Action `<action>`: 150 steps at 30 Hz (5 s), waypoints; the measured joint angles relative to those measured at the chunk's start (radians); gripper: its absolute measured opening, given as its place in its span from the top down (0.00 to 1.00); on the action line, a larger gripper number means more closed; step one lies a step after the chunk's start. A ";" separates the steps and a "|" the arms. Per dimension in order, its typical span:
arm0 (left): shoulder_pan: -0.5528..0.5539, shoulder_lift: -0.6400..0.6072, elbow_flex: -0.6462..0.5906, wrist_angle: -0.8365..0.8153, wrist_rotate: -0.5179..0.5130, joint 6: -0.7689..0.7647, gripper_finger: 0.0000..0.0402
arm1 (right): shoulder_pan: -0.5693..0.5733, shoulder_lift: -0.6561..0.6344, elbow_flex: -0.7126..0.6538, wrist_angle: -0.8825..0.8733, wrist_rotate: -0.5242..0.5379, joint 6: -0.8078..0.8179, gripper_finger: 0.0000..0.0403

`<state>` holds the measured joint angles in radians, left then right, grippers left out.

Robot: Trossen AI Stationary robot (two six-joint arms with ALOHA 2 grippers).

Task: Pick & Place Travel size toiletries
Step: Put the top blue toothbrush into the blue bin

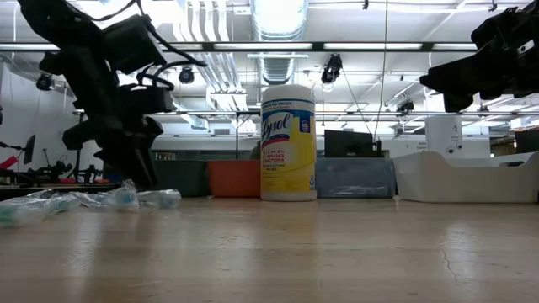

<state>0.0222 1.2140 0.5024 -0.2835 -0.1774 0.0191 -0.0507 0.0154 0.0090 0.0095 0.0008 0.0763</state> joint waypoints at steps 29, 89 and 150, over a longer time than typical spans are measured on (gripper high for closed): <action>-0.001 0.200 0.004 0.143 -0.001 0.024 0.72 | 0.000 0.000 0.000 0.000 0.000 0.000 0.71; 0.313 -0.218 0.205 0.186 -0.151 -0.005 0.96 | 0.000 0.000 0.000 0.000 0.000 0.002 0.71; 0.841 -0.054 -0.180 1.062 -0.313 -0.331 0.96 | 0.000 0.000 0.000 0.000 0.000 0.000 0.69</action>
<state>0.8631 1.1604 0.3221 0.7780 -0.4904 -0.3115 -0.0507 0.0154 0.0090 0.0097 0.0006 0.0766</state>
